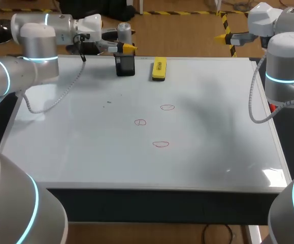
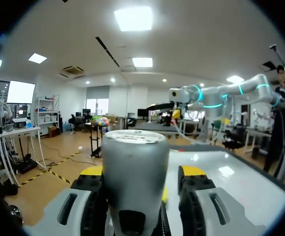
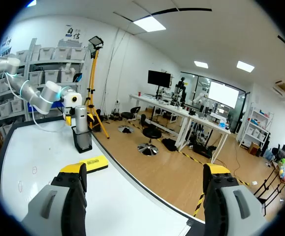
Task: Pick up the inspection probe, press it on each red-marked spot on the whiteboard one by one, put down the probe, pick up the eraser, and wipe off all the red marks.
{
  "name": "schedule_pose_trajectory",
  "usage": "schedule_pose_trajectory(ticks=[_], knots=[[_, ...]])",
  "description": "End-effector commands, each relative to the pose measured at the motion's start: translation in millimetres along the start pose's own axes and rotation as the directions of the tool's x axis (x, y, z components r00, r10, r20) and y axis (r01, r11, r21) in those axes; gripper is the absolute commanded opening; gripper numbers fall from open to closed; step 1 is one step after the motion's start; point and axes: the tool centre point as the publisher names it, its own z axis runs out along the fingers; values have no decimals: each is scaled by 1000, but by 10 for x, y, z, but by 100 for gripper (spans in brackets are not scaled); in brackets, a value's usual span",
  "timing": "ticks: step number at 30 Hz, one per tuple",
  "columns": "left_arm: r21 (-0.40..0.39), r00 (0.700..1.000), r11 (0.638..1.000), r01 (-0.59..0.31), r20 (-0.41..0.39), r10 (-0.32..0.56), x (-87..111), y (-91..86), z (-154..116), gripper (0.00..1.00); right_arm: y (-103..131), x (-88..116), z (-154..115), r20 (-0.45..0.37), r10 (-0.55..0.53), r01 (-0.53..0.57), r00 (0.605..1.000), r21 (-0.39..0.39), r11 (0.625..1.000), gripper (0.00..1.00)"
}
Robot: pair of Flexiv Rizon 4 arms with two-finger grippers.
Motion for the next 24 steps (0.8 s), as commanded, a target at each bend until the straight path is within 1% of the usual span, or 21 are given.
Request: schedule_pose_trajectory(ticks=[1,2,3,4,5,7,8,17,24], knots=[[-4,999,1000,-5,49,5,62,-16,-24,38,1,-5,2,-1,0,0,1000,2,1000,100],[-3,999,1000,-6,52,6,65,-19,-32,31,1,-5,2,-1,0,0,1000,2,1000,100],[-2,999,1000,-7,54,7,65,-20,-38,28,1,-5,2,-1,0,0,1000,2,1000,100],[-2,998,1000,-8,55,8,64,-18,-42,18,1,-5,2,-1,0,0,1000,2,1000,100],[-1,998,1000,-8,56,8,66,-19,-47,11,1,-5,2,-1,0,0,1000,2,1000,100],[0,998,1000,-9,59,9,71,-21,-54,2,1,-5,2,-1,0,0,1000,2,1000,100],[2,998,1000,-10,59,9,74,-22,-58,0,1,-5,2,-1,0,0,1000,2,1000,100],[9,998,1000,-25,56,24,59,-94,-37,0,1,-5,2,-1,0,0,1000,2,1000,100],[6,997,998,-60,41,59,-11,-273,10,0,1,-5,2,-1,0,0,1000,2,1000,100]])
